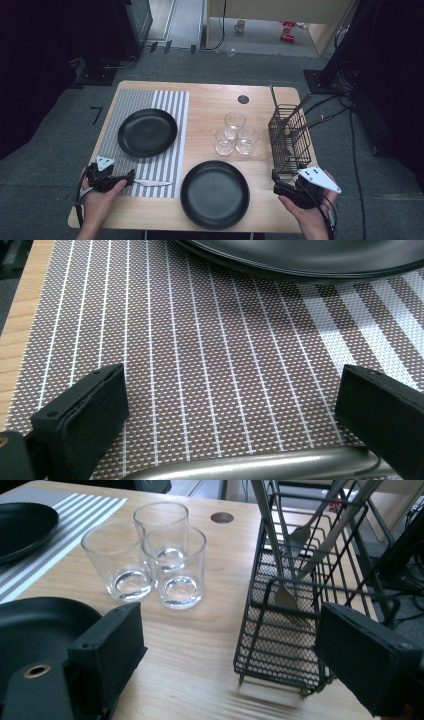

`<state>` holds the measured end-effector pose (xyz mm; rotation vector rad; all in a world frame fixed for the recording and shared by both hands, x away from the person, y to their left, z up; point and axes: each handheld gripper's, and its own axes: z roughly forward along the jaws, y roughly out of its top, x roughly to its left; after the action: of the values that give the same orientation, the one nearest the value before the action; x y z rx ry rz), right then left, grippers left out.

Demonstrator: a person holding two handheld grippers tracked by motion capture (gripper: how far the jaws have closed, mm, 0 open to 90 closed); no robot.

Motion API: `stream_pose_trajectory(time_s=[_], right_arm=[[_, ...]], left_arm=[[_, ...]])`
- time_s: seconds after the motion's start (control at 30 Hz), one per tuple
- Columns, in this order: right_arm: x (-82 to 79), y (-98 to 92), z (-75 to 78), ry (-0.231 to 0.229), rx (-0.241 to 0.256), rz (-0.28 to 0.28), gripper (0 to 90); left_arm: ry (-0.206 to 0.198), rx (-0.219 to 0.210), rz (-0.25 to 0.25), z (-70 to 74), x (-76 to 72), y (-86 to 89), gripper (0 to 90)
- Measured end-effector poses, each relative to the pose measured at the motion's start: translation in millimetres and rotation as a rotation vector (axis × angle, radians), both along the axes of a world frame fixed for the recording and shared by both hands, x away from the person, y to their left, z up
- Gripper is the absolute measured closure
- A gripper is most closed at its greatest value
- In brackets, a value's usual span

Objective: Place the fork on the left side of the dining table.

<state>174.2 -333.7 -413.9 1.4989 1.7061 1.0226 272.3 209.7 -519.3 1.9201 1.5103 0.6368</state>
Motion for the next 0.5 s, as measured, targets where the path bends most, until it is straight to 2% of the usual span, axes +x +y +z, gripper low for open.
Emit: stream_pose_trajectory(time_s=[0.3,0.5], right_arm=[[12.5,2.9,18.6,-0.017,-0.005,-0.003,12.4],[23.2,6.2,29.0,-0.023,-0.030,-0.005,13.6]], left_arm=[[0.000,0.001,0.000,0.0,-0.3,-0.3,0.7],[0.000,0.000,0.000,0.0,-0.3,-0.5,0.7]])
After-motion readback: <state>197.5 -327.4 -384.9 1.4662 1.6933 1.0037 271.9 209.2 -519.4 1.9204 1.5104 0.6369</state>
